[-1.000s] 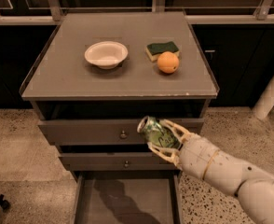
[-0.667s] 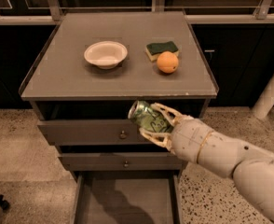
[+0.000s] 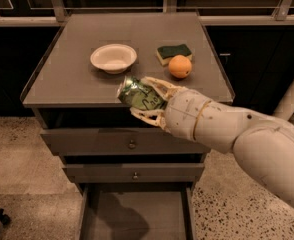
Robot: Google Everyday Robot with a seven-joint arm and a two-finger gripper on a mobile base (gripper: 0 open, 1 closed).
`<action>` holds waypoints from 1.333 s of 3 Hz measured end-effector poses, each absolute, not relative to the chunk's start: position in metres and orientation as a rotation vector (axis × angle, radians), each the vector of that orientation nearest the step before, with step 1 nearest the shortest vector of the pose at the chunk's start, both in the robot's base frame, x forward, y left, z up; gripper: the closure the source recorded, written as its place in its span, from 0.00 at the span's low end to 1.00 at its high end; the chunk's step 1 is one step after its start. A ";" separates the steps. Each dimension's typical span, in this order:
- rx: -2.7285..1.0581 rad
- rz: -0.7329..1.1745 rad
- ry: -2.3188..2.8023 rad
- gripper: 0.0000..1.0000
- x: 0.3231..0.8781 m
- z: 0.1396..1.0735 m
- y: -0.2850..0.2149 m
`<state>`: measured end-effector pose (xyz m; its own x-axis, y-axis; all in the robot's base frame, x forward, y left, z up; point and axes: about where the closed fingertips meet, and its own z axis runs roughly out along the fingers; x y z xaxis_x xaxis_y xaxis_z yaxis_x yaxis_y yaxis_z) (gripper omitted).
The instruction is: Pick green can from bottom drawer and place on counter
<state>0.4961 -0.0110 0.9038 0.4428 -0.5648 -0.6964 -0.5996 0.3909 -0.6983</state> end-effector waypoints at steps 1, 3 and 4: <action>-1.250 0.031 1.185 1.00 0.522 0.921 0.010; -1.207 0.019 1.235 1.00 0.586 0.916 0.030; -1.162 -0.004 1.275 0.82 0.609 0.907 0.023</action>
Offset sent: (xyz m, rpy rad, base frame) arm 0.1042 0.0532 0.0170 0.0311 0.0257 -0.0112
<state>0.6086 0.0235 0.9067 0.3696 -0.5766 -0.7286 -0.5725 0.4764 -0.6674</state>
